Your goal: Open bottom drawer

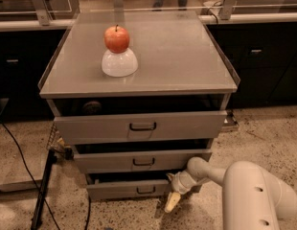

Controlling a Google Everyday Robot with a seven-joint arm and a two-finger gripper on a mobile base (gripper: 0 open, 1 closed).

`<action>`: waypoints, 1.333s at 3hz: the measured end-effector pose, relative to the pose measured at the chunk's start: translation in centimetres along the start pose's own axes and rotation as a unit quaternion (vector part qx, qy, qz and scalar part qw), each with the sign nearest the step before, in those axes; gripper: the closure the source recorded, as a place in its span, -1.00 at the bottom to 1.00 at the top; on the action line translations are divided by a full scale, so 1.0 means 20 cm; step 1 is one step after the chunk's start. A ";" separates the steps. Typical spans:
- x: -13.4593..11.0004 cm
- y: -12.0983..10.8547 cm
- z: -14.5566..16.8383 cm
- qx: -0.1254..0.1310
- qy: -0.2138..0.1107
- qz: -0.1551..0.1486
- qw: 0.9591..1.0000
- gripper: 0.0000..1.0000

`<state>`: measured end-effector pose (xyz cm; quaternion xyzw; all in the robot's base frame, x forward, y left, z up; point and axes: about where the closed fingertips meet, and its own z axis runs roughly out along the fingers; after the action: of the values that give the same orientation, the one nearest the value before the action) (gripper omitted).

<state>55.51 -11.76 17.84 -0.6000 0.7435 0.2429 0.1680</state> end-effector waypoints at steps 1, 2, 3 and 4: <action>0.02 0.04 -0.02 -0.006 0.001 0.009 1.000 -1.00; 0.02 0.04 -0.02 -0.006 0.001 0.009 1.000 -1.00; 0.16 0.27 -0.09 -0.046 0.020 0.051 0.997 -1.00; 0.17 0.31 -0.12 -0.054 0.025 0.058 0.997 -1.00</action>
Offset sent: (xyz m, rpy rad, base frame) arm -0.0818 -0.0474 0.0105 -0.0150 0.1829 -0.0762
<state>48.82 -14.80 18.92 -0.5701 0.7666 0.2772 0.1025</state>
